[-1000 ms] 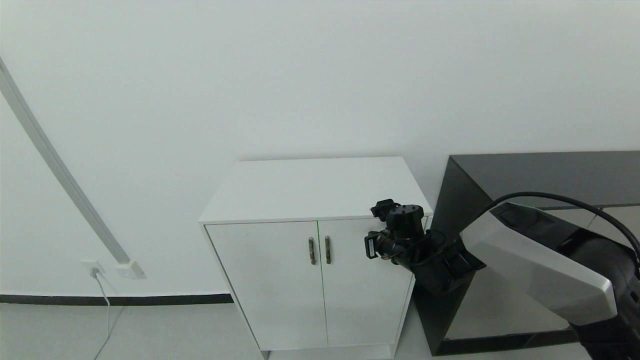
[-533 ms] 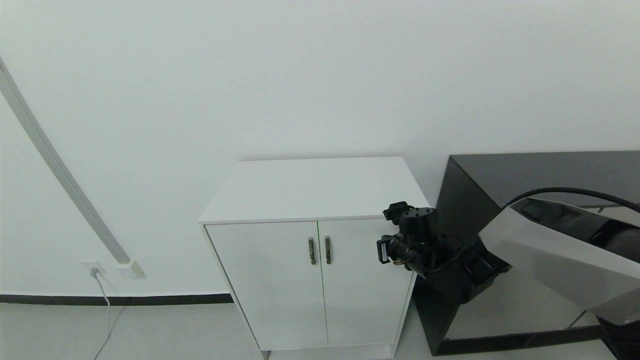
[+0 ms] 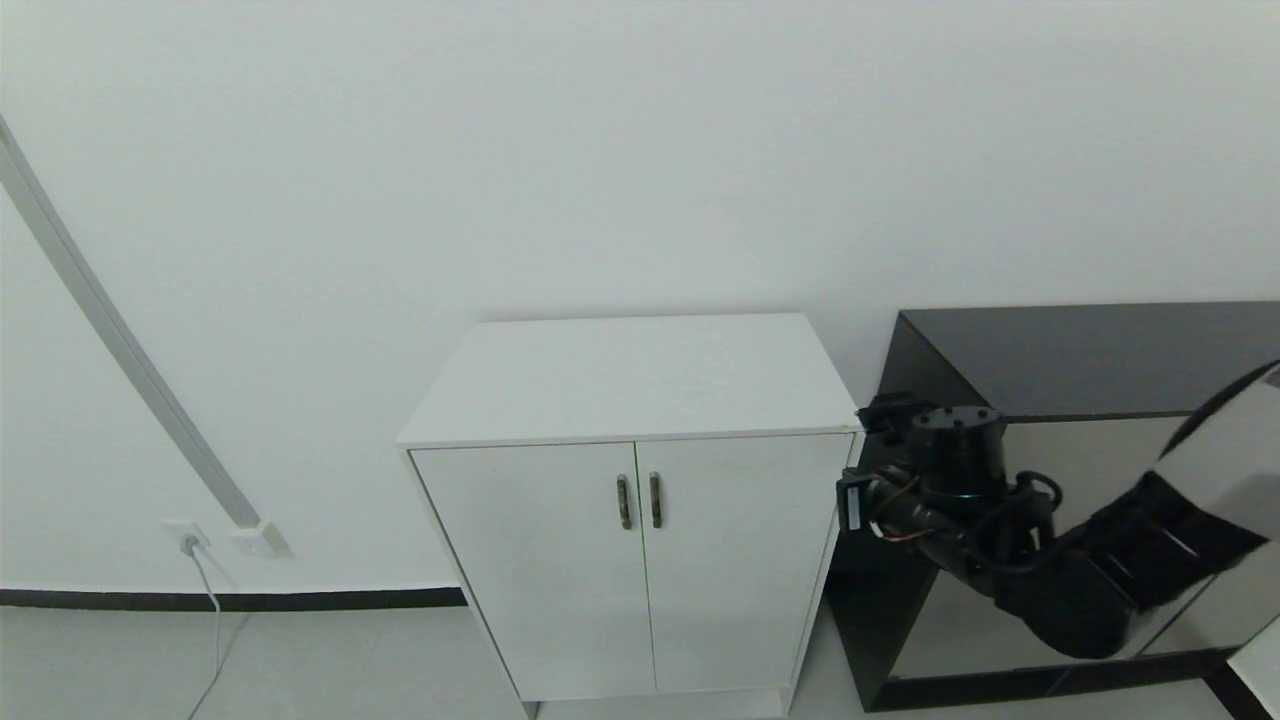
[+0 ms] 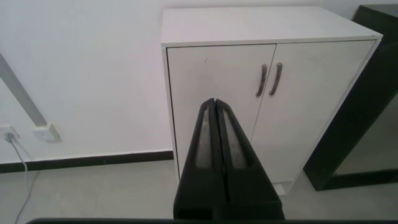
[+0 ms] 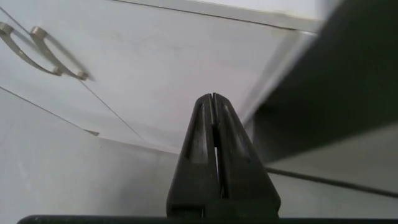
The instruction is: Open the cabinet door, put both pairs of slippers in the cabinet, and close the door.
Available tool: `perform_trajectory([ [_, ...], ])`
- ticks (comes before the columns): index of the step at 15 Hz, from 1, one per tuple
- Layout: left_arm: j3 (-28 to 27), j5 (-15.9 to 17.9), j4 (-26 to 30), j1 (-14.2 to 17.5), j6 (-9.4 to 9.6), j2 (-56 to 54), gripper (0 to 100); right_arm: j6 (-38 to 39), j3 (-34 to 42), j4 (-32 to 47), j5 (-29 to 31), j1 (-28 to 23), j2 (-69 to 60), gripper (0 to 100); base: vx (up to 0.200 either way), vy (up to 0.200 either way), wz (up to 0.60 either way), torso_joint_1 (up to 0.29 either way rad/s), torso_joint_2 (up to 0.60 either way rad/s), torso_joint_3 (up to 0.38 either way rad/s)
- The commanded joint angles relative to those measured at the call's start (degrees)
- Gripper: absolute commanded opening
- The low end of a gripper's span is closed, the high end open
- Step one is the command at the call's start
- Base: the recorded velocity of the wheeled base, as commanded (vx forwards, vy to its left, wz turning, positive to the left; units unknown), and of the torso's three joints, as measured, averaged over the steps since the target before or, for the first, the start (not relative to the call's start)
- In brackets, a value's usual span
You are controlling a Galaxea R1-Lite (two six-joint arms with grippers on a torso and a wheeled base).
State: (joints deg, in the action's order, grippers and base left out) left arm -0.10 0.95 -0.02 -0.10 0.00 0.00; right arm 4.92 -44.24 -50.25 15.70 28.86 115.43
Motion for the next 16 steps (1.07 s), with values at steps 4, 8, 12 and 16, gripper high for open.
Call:
perform_trajectory([
  [4, 0.0, 0.0, 0.0, 0.0, 0.0, 0.1, 0, -3.1, 18.3, 0.1, 4.4, -9.1, -22.8, 0, 0.0, 0.0, 0.0, 0.0, 0.0, 0.0],
  [8, 0.0, 0.0, 0.0, 0.0, 0.0, 0.1, 0, -5.9, 28.2, 0.3, 4.4, -16.0, -33.8, 0, 0.0, 0.0, 0.0, 0.0, 0.0, 0.0],
  [12, 0.0, 0.0, 0.0, 0.0, 0.09, 0.1, 0, -7.3, 36.0, 0.4, 3.7, -18.8, -41.9, 0, 0.0, 0.0, 0.0, 0.0, 0.0, 0.0],
  [16, 0.0, 0.0, -0.1, 0.0, 0.09, 0.1, 0, -7.3, 41.8, 0.4, 2.2, -18.8, -47.8, 0, 0.0, 0.0, 0.0, 0.0, 0.0, 0.0],
])
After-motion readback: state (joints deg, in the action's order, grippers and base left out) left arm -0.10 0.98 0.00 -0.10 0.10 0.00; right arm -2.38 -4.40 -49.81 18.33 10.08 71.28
